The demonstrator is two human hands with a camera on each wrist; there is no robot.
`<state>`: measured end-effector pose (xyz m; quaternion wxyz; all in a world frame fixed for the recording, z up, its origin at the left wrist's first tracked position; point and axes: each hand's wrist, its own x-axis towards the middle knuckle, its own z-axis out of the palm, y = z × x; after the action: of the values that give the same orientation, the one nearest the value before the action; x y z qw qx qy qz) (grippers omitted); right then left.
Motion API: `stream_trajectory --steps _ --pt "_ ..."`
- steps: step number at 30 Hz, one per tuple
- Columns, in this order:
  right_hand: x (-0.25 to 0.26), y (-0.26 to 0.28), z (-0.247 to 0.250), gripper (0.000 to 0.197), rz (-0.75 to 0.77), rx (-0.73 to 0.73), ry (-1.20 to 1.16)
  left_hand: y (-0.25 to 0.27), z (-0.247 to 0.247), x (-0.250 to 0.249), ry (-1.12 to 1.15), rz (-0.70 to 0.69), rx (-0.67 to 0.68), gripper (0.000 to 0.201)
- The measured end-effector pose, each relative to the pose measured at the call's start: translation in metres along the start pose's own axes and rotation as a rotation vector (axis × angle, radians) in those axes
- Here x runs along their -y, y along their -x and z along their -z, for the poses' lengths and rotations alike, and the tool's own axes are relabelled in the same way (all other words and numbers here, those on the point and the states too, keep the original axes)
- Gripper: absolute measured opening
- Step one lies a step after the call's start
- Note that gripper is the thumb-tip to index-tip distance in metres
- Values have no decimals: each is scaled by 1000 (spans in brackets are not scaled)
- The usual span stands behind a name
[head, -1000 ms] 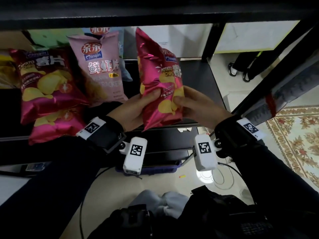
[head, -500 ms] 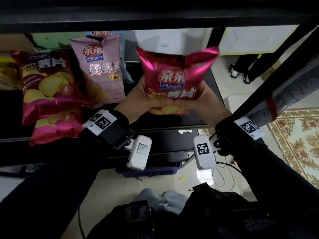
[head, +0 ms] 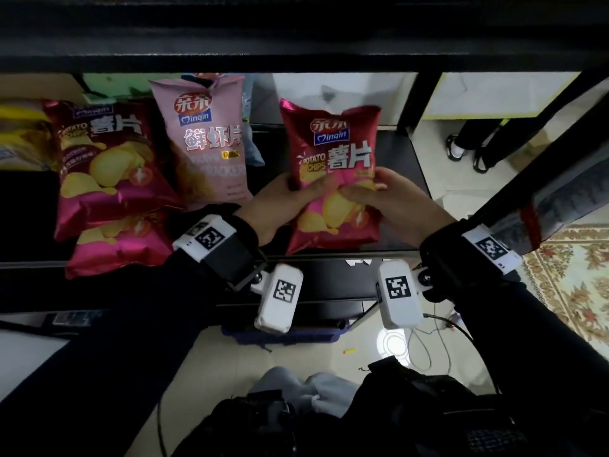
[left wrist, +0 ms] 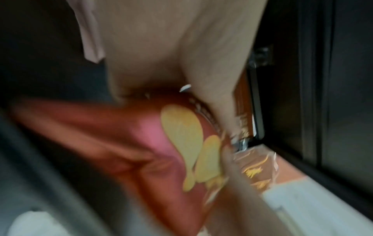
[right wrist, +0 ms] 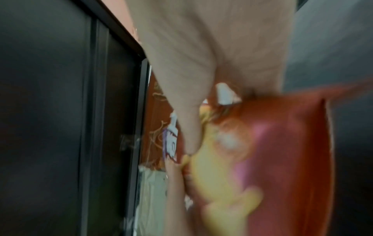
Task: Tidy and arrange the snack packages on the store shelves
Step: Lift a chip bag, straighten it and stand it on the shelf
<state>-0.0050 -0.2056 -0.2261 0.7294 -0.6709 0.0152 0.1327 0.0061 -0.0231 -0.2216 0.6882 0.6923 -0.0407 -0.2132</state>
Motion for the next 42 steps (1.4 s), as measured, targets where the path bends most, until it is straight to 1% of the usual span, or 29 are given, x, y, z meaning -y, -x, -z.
stream_trajectory --steps 1,2,4,5,6,7,8,11,13,15,19,20,23,25,29,32,33,36,39,40,42 --pt "3 -5 2 34 70 -63 -24 -1 1 4 -49 -51 -34 25" --pt "7 -11 5 33 151 -135 -33 -2 2 9 -125 -93 -101 29" --pt "14 -30 9 32 293 -244 -26 -2 7 23 -303 -137 -304 41" --pt "17 -41 12 35 318 -297 -31 0 8 30 -360 -152 -396 42" --pt "20 -52 14 40 315 -347 -32 3 9 38 -419 -183 -450 40" --pt "21 -62 17 45 305 -372 -27 5 10 45 -495 -221 -465 36" --pt "20 -71 19 46 291 -368 -2 7 11 53 -580 -247 -449 34" --pt "11 -96 30 43 277 -321 126 12 13 70 -797 -280 -380 28" --pt "6 -106 34 40 250 -314 143 12 16 77 -860 -299 -364 24" --pt "5 -115 38 41 211 -297 153 11 17 79 -855 -308 -363 21" --pt "9 -128 39 67 71 -241 279 9 17 78 -826 -291 -377 20" --pt "9 -131 39 70 65 -248 303 9 17 78 -830 -292 -374 20" --pt "10 -138 41 70 122 -333 338 9 17 78 -833 -287 -377 19" --pt "11 -142 43 71 121 -362 367 8 17 78 -834 -285 -385 18" --pt "19 -150 44 74 51 -312 449 8 15 79 -844 -274 -394 18" --pt "26 -149 40 86 52 -312 429 7 15 80 -848 -267 -400 17" --pt "27 -149 38 87 73 -324 426 6 15 81 -850 -267 -402 17" --pt "26 -145 34 80 116 -328 456 5 16 82 -847 -264 -402 17" --pt "21 -144 34 73 96 -288 481 4 16 83 -851 -253 -394 16" --pt "20 -144 34 72 86 -293 481 4 16 83 -853 -250 -394 16" --pt "19 -142 33 79 55 -312 467 5 16 83 -847 -239 -394 17"
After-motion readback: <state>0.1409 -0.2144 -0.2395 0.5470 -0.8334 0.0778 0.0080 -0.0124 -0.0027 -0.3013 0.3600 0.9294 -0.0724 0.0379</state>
